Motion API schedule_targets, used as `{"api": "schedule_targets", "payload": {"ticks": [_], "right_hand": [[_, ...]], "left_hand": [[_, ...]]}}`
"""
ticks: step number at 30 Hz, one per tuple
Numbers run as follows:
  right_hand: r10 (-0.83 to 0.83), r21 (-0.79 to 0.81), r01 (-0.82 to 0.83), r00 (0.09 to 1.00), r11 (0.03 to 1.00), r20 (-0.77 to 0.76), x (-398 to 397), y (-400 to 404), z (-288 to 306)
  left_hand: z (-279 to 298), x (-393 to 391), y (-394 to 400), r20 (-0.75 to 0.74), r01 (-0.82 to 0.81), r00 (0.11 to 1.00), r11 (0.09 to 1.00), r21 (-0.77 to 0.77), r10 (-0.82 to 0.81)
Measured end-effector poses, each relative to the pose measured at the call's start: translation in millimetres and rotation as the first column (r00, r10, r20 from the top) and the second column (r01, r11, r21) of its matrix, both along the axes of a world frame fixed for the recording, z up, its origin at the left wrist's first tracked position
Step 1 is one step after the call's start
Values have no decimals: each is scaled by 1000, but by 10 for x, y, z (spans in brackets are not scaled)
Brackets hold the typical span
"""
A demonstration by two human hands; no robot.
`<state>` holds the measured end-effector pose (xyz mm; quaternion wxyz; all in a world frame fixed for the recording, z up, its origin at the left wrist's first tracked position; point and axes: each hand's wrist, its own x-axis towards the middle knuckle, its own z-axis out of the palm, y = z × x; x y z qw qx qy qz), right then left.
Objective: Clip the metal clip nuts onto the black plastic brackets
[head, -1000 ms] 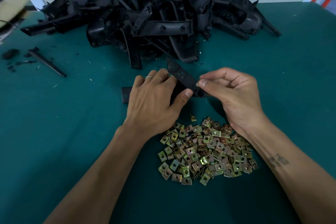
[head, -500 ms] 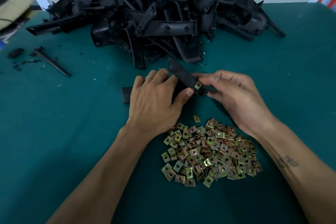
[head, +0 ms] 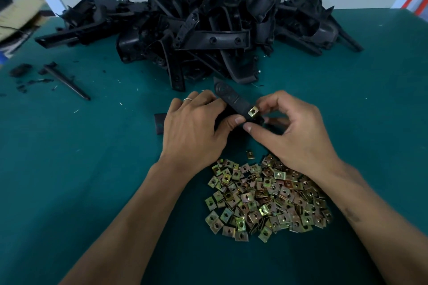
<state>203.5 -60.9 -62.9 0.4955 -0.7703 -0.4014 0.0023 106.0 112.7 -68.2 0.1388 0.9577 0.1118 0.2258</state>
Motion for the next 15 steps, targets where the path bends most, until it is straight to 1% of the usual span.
{"api": "schedule_targets", "payload": {"ticks": [2,3,5,6,7,9,11,13,14,15], "right_hand": [[30,-81,-7,959,997,283,30,-31,28],[43,-98,-5,922,995,386,42,-41,44],[35,-110,28,846,994,532,47,-41,74],[20,-111,54,816,992,578,42,-38,82],[9,-111,73,798,991,602,34,-37,86],[10,-127,85,794,988,608,16,-28,84],[42,-153,63,800,986,598,4,-16,70],[83,-170,22,808,985,583,2,-5,52],[96,-166,-2,822,986,561,7,-5,46],[103,-145,-33,857,989,505,18,-12,49]], "left_hand": [[-11,3,-5,2,15,1000,1000,2,-15],[-16,4,-8,5,23,1000,1000,-2,-23],[-18,1,-9,16,33,999,999,-20,-33],[-15,0,-9,19,35,999,999,-28,-34],[-12,0,-12,19,35,999,999,-36,-34],[-2,-1,-15,17,34,999,998,-51,-33],[4,-4,-10,28,38,999,998,-57,-36],[-3,-17,5,78,41,996,997,-71,-35],[-4,-22,8,107,34,994,996,-86,-25],[-1,-24,5,126,19,992,995,-103,-6]]}}
